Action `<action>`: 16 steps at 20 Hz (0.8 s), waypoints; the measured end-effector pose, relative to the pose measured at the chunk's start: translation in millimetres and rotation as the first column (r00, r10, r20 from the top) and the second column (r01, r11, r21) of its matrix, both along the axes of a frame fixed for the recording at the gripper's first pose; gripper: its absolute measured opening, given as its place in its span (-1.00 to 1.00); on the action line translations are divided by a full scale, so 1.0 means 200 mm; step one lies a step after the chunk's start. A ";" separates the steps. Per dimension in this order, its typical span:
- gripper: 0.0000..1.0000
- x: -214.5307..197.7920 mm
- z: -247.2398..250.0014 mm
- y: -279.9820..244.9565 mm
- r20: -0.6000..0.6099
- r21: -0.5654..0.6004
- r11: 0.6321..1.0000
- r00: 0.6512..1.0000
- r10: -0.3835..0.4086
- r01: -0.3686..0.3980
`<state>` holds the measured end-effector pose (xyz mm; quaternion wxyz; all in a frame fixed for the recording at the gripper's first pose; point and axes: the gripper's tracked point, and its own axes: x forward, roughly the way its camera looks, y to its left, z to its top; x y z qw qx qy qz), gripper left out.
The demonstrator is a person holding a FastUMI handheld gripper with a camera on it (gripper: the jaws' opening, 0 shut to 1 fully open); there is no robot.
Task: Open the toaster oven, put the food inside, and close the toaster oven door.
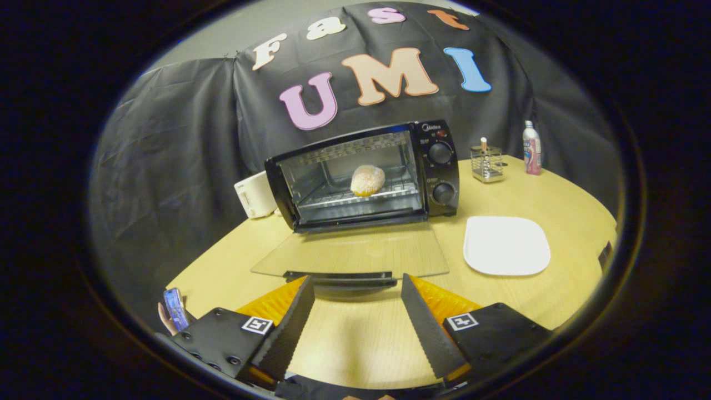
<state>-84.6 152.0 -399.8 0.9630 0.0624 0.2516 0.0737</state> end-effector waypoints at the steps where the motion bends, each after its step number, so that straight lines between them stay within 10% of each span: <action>1: 0.95 -0.01 -0.04 0.02 -0.012 -0.005 1.000 1.000 0.006 -0.006; 16: 0.93 0.09 -0.23 0.10 -0.044 -0.036 0.997 0.997 -0.068 0.067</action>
